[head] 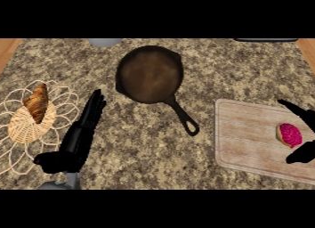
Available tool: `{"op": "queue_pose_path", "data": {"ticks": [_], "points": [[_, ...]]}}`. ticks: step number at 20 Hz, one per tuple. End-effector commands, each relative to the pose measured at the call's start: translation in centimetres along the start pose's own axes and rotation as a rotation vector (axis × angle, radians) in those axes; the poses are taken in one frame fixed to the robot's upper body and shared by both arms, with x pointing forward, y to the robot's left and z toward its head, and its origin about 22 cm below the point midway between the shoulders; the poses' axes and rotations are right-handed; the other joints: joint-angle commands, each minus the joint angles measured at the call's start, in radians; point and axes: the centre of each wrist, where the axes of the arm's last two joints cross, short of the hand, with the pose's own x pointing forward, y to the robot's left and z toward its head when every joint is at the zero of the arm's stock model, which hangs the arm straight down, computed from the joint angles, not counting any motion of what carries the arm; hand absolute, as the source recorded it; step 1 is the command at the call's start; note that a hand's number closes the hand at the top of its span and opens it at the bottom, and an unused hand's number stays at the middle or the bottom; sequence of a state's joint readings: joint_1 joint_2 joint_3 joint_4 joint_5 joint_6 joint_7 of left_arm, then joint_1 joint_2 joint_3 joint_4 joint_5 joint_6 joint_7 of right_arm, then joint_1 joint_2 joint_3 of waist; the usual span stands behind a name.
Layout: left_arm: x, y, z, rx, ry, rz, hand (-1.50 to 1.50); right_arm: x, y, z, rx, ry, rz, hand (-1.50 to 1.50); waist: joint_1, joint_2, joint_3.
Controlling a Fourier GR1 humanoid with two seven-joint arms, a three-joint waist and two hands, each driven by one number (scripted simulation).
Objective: Pick the cupcake from the cutting board and place it in the pan
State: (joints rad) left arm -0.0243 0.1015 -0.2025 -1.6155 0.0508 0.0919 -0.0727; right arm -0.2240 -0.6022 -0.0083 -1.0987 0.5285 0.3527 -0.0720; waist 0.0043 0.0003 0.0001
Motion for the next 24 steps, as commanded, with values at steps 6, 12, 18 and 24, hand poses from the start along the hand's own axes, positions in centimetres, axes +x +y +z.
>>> {"op": "queue_pose_path", "data": {"ticks": [6,12,18,24], "points": [[-0.7,-1.1,0.5,-0.011,-0.022,0.0,0.0,-1.0,3.0,-2.3,0.107,-0.041,0.151,1.5,0.009,0.003,0.001],[0.6,2.0,0.5,-0.012,-0.005,0.01,0.0,-0.5,4.0,-3.5,0.069,-0.031,0.174,1.5,0.008,0.001,0.0],[0.0,0.7,-1.2,0.021,-0.006,-0.005,0.0,-2.0,2.5,-1.5,-0.104,-0.089,0.21,1.5,-0.007,-0.001,0.0],[-0.1,0.5,-0.8,-0.017,0.01,-0.017,0.0,14.8,8.0,-5.5,-0.194,-0.31,0.168,1.5,0.029,-0.012,-0.006]]}}
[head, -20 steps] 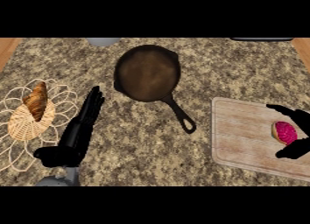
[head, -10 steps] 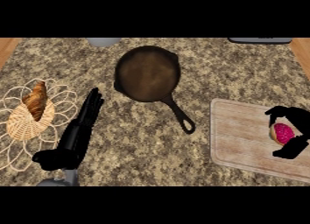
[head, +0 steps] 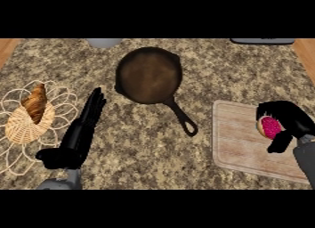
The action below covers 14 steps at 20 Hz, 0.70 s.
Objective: Pick the cupcake from the cutting board and place it in the pan
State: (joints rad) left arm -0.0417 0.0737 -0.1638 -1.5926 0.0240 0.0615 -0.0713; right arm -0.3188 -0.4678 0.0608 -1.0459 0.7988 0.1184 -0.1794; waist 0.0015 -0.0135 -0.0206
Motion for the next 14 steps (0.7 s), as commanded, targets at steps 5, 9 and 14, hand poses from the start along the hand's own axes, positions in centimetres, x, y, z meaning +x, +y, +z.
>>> {"op": "queue_pose_path", "data": {"ticks": [5,9,14], "points": [[0.1,-1.5,-0.7,-0.087,0.0,0.006,0.0,23.8,4.2,-4.1,-0.102,-0.29,-0.038,1.5,0.106,0.005,0.014],[-0.3,-2.3,-0.7,-0.11,0.015,0.031,0.0,29.4,1.2,-3.3,-0.334,-0.264,-0.01,1.5,0.118,0.004,0.017],[-0.5,-2.7,-1.0,-0.131,0.003,0.017,0.0,33.9,1.8,-0.6,-0.445,-0.203,-0.112,1.5,0.119,0.009,0.018]]}}
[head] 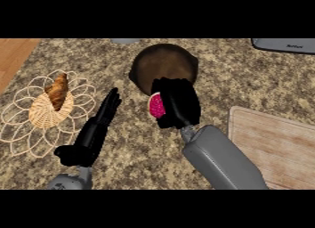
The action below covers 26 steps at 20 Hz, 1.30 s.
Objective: Pick the cupcake from the cutting board and place it in the pan
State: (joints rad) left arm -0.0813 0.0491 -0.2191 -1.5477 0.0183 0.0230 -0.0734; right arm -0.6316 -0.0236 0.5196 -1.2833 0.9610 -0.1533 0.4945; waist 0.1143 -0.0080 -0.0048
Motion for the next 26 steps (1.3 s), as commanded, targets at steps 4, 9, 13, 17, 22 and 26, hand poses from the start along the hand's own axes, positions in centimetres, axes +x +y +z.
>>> {"op": "queue_pose_path", "data": {"ticks": [4,9,13,17,22,26], "points": [[0.5,-0.6,-1.3,-0.013,-0.017,-0.004,0.0,6.6,-0.5,0.5,-0.177,0.162,-0.129,1.5,0.005,0.015,0.003],[0.2,0.5,-0.3,-0.005,-0.013,0.0,0.0,8.4,-0.7,-0.7,-0.247,0.26,-0.24,1.5,-0.004,0.018,0.003],[-0.3,1.3,-0.6,0.027,-0.014,0.0,0.0,6.7,1.4,-2.3,-0.323,0.293,-0.221,1.5,-0.037,0.022,0.003],[-1.3,1.6,-0.3,0.039,-0.02,-0.017,0.0,5.6,1.6,-4.6,-0.419,0.287,-0.178,1.5,-0.039,0.026,0.003],[1.0,-0.6,-1.2,0.028,-0.008,0.003,0.0,3.0,2.3,-7.0,-0.515,0.291,-0.042,1.5,-0.042,0.023,0.005],[0.1,-0.6,0.1,0.048,-0.029,-0.008,0.0,0.0,2.5,-8.0,-0.617,0.302,-0.114,1.5,-0.049,0.029,0.006]]}}
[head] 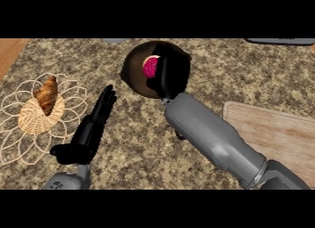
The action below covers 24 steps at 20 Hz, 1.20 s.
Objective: Pick the cupcake from the cutting board and place it in the pan
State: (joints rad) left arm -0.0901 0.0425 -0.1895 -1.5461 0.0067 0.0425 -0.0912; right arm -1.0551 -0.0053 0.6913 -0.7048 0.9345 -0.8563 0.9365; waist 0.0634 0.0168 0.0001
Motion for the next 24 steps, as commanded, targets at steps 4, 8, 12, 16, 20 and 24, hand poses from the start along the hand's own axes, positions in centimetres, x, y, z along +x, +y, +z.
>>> {"op": "queue_pose_path", "data": {"ticks": [4,8,12,16,20,24], "points": [[0.8,0.4,-0.3,-0.004,-0.021,-0.003,0.0,-3.3,1.0,-3.0,-0.127,0.088,-0.063,1.5,0.009,0.011,0.001],[0.4,1.8,0.0,-0.008,-0.015,-0.004,0.0,-5.1,1.2,-3.6,-0.15,0.082,-0.061,1.5,0.018,0.016,0.001],[0.8,0.1,-0.2,-0.053,-0.042,0.008,0.0,-5.7,1.4,-3.8,0.205,0.273,0.051,-1.5,0.05,0.027,0.001],[1.5,-0.9,-1.7,-0.06,-0.047,0.008,0.0,-5.9,1.2,-3.9,0.354,0.28,-0.059,-1.5,0.068,0.042,0.005],[1.1,-1.6,-0.7,-0.053,-0.039,0.012,0.0,-6.7,1.1,-4.5,0.377,0.24,-0.137,-1.5,0.06,0.036,0.004],[1.3,-0.5,-1.2,-0.049,-0.044,-0.011,0.0,-6.4,0.6,-5.0,0.225,0.188,-0.279,-1.5,0.053,0.032,0.005]]}}
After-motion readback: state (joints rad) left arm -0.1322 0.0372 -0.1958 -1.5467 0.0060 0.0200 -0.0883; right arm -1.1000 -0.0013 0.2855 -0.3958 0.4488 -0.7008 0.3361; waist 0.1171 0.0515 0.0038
